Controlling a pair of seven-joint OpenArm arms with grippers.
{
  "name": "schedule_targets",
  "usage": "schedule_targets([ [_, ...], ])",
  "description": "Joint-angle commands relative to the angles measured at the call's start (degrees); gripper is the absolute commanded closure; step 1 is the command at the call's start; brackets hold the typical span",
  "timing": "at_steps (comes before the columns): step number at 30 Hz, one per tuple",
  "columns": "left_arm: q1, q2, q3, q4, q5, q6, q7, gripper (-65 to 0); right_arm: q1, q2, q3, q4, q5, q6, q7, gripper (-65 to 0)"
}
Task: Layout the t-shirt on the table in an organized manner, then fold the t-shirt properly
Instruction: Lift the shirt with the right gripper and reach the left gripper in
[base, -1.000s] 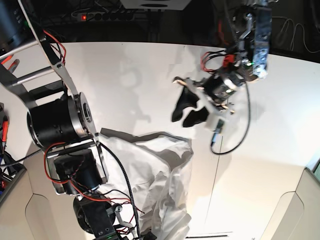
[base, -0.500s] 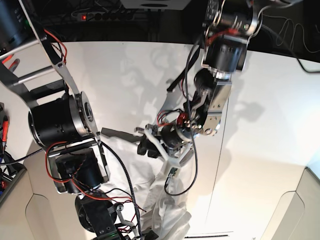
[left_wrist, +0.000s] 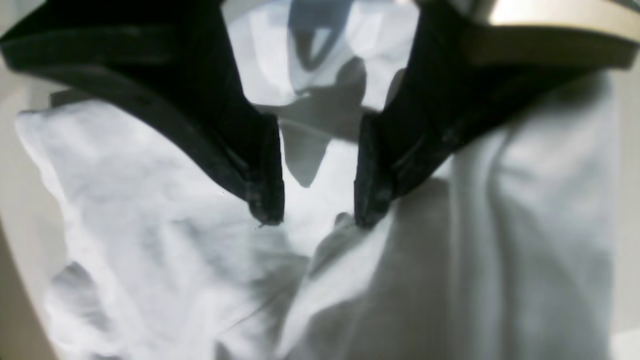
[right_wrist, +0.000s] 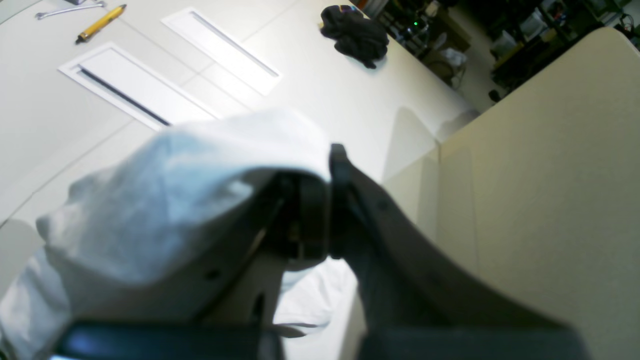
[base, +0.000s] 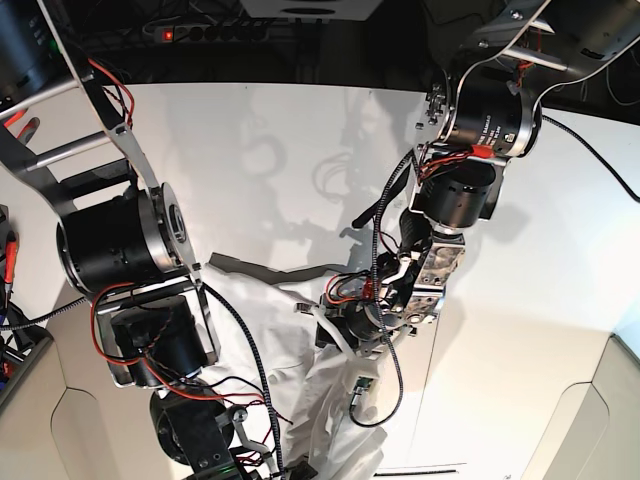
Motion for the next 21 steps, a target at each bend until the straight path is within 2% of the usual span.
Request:
schedule_targets([
  [1,-1.86,-0.24,-0.02,0.79,-0.17,1.49,-1.75,-26.7,2.67,-0.28,0.13,1.11,-0.22,-0.76,1.73,0.0],
  [3,-1.86,-0.70,-0.15,0.79,0.20,4.00,-1.90,-26.7,2.67,-0.31,0.13,1.11,-0.22,-0.76,1.73,0.0],
  [5,-1.84,-1.14,-0.81,0.79,1.25,4.92,-2.36,-26.7,2.67,-0.31,0.13,1.11,-0.22,-0.76,1.75,0.0],
  [12,-1.84,-1.95,-5.77,0.79,2.08,5.22,-3.21,-26.7,2.67,-0.28,0.13,1.11,-0.22,-0.76,1.75,0.0],
  [18,-1.79,-1.92,-6.93,0.74,0.94,-1.36,-4.72,-26.9,2.67,-0.31,0.13,1.11,-0.22,-0.76,1.79,0.0],
  [21,-1.68,-1.75,-6.93,0.02,0.98,-2.03,-5.84,-27.0,2.67,-0.31,0.13,1.11,-0.22,-0.76,1.79,0.0],
])
